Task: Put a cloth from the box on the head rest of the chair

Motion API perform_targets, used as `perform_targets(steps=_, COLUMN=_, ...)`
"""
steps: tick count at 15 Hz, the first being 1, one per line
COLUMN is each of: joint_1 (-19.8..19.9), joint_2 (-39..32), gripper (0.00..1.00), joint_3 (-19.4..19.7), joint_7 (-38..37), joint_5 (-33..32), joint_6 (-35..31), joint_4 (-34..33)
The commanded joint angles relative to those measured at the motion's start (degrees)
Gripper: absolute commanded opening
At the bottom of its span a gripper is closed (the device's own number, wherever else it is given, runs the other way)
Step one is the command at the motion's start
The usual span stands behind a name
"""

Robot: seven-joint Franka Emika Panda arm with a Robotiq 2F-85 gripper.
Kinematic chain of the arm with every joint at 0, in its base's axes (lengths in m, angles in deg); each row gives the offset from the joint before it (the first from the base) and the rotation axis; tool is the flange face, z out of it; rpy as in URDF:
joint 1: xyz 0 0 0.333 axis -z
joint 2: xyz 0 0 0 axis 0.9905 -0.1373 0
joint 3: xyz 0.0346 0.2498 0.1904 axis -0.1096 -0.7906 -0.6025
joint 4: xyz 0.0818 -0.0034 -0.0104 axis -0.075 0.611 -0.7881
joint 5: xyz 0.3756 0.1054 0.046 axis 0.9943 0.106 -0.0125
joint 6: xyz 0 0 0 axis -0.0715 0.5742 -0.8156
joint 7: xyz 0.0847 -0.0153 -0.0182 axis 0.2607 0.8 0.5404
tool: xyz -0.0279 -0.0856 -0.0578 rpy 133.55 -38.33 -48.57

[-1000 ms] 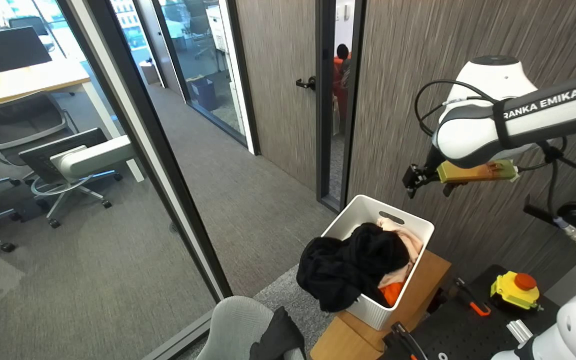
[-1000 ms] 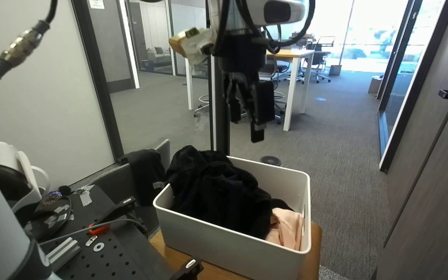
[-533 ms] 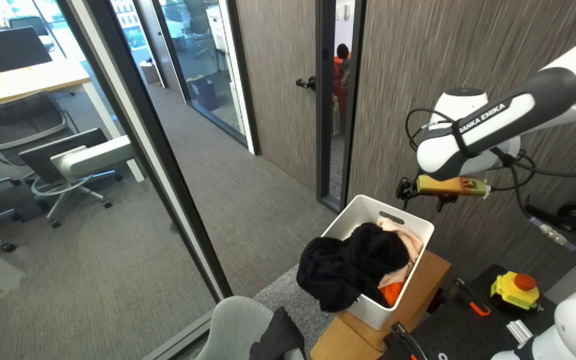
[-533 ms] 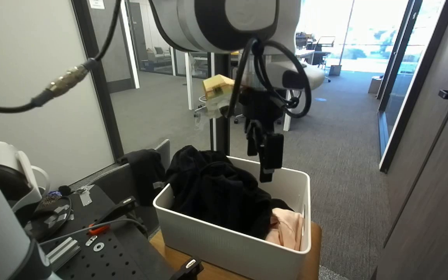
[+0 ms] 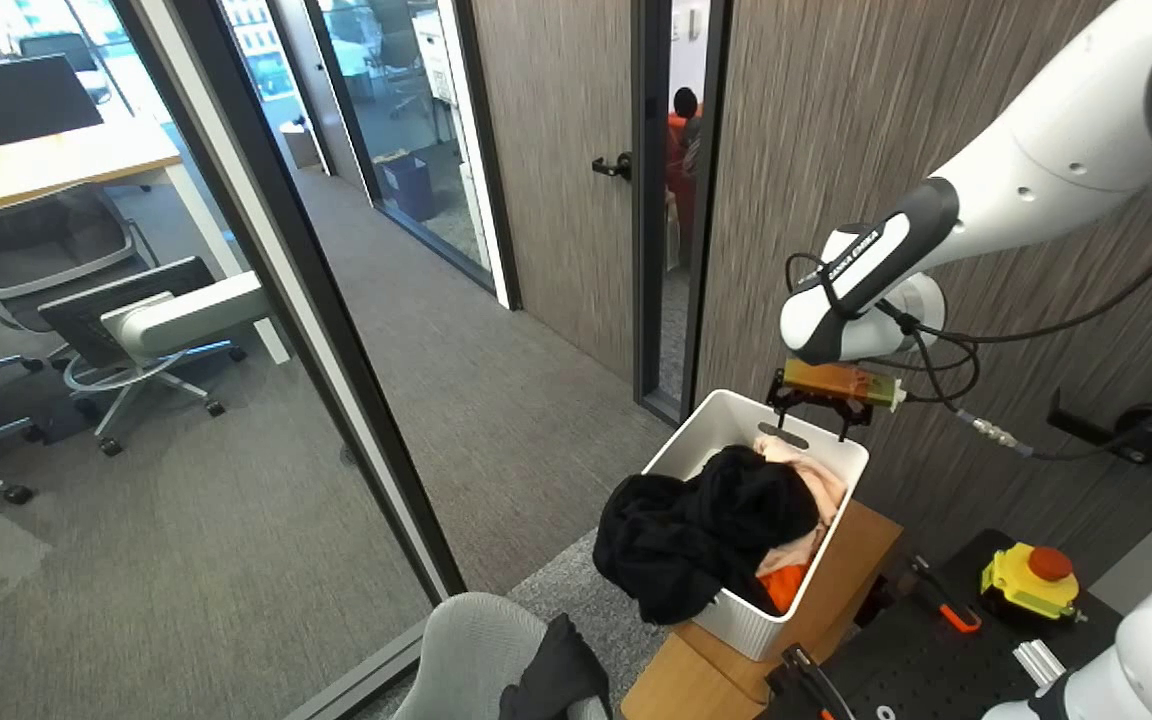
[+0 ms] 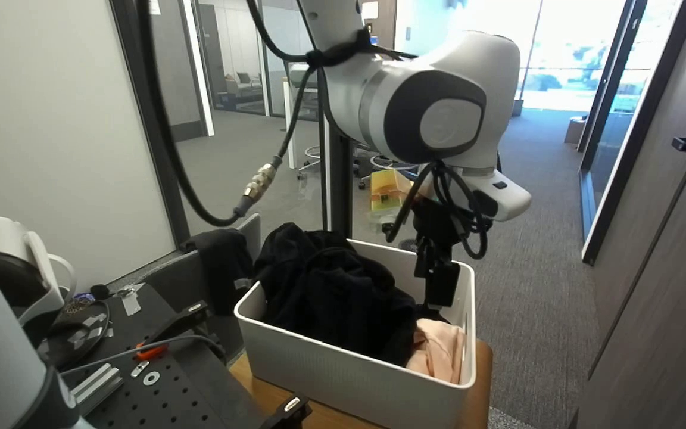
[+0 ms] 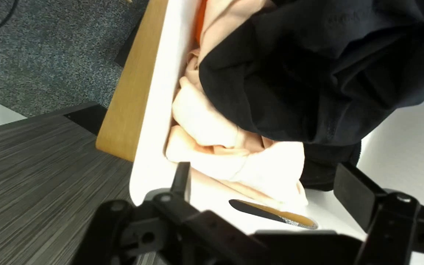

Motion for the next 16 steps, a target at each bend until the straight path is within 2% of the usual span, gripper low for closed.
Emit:
perform_targets(steps=1, joint_1=-2.35, joint_2=-8.26, gripper=1.0, joint_3=1.92, joint_7=0.33, joint_5=5.85, joint_6=-1.1, joint_4=-7.42)
perform_targets(steps=6, joint_1=-1.92, joint_2=-15.99, gripper=1.0, joint_3=1.41, joint_7=1.46, joint_5=13.19, joint_6=0.06, joint_4=-13.33)
perform_targets(steps=9, joint_1=-1.96, joint_2=-19.21, gripper=1.0, joint_3=1.66, joint_7=1.51, joint_5=15.29, joint_6=-1.91, joint_4=-15.27)
perform_targets(steps=16, joint_1=-1.75, joint_2=-24.77, gripper=1.0, joint_3=2.15, joint_7=1.75, joint_5=16.62, joint_6=-1.56, joint_4=-19.87)
